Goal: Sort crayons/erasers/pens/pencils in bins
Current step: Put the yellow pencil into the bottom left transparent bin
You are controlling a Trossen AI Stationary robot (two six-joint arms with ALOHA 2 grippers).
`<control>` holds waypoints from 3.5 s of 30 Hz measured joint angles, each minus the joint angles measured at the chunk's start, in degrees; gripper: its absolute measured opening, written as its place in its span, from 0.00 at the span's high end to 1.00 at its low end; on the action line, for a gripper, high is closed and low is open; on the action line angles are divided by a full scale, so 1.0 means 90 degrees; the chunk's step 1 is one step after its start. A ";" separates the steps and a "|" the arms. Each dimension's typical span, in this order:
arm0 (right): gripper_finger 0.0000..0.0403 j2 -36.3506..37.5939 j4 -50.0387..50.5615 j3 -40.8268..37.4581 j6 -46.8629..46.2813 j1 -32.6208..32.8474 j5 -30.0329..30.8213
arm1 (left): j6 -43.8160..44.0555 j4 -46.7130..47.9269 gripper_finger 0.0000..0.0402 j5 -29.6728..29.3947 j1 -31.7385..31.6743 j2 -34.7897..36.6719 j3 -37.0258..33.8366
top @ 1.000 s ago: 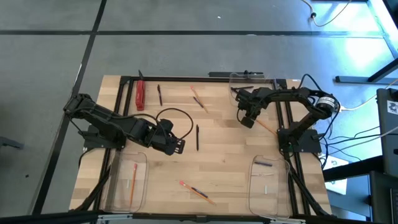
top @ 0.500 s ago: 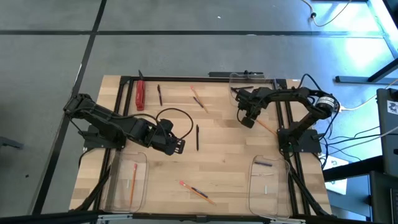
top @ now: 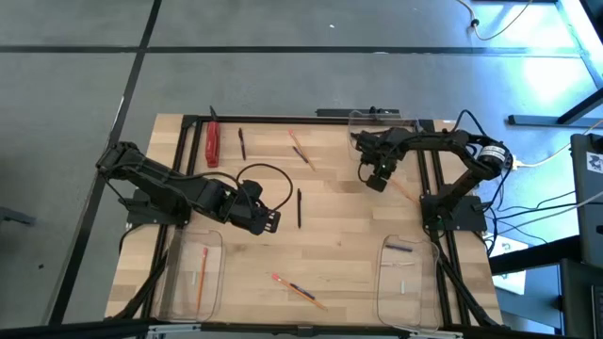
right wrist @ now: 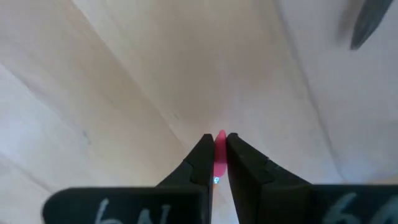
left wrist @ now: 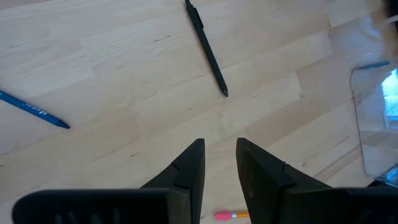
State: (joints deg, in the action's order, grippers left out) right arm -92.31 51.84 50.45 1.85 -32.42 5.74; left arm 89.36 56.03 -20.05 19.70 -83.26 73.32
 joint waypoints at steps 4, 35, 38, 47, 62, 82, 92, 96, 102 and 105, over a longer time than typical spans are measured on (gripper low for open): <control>0.91 0.0002 0.0264 0.0132 -0.0001 0.0000 0.0000 | 0.0000 0.0000 0.79 -0.0002 -0.0001 0.0000 0.0000; 0.92 0.0022 0.0528 0.2740 -0.0721 0.2320 0.0010 | -0.0333 0.0004 0.79 -0.0002 0.0001 0.0000 0.0000; 0.92 0.0022 0.0420 0.2948 -0.0860 0.2467 0.0005 | -0.0461 0.0002 0.79 -0.0005 0.0000 0.0000 0.0000; 0.92 0.0024 0.0210 0.3121 -0.0949 0.2617 0.0010 | -0.0673 0.0002 0.79 -0.0046 -0.0001 0.0000 0.0000; 0.91 0.0024 -0.1457 0.3121 -0.1038 0.2633 -0.0991 | -0.2673 -0.0061 0.79 -0.1921 -0.0074 0.0000 0.0000; 0.91 0.0024 -0.4361 0.3121 -0.1124 0.2711 -0.1777 | -0.5370 -0.1926 0.79 -0.2543 -0.0116 0.0002 0.0000; 0.91 0.0024 -0.5137 0.3121 -0.0991 0.2720 -0.1777 | -0.5574 -0.2222 0.79 -0.3013 -0.0113 0.0002 0.0000; 0.91 0.0024 -0.5307 0.3121 -0.0987 0.2720 -0.1775 | -0.5572 -0.2225 0.79 -0.3213 -0.0159 0.0002 0.0000; 0.91 0.0024 -0.5401 0.3121 -0.0960 0.2759 -0.1814 | -0.5506 -0.2235 0.79 -0.3487 -0.0325 0.0002 0.0000; 0.91 0.0024 -0.5417 0.3121 -0.0859 0.2803 -0.1817 | -0.5503 -0.2235 0.79 -0.3516 -0.0441 0.0002 0.0000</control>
State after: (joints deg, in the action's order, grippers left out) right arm -92.09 3.09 78.54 -5.88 -7.20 -10.61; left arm 39.83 35.92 -51.69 15.73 -83.24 73.32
